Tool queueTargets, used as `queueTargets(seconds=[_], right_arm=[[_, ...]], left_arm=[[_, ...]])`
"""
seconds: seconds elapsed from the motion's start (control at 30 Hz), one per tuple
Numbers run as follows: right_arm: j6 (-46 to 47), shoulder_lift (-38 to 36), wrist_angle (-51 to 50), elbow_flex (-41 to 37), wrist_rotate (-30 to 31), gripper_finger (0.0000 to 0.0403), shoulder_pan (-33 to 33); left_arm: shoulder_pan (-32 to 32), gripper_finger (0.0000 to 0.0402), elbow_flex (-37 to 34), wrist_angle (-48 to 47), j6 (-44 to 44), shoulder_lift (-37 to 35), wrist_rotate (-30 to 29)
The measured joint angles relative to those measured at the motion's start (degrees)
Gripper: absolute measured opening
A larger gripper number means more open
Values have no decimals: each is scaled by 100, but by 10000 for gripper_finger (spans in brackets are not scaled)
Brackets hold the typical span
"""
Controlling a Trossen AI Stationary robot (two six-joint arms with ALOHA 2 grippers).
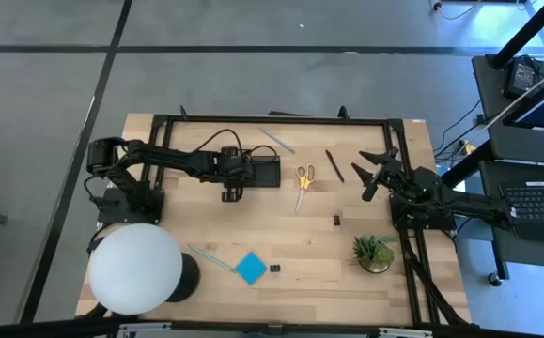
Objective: Pick and place office supplies into organizer
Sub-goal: Put the green eraser into the black desk organizer, then put the green pencil into the black desk organizer
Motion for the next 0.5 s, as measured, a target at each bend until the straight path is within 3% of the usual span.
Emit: queueTargets(seconds=[0.5], right_arm=[[0, 0, 2, 0, 1, 233, -2]], left_arm=[[-36, 141, 32, -36, 352, 0, -223]])
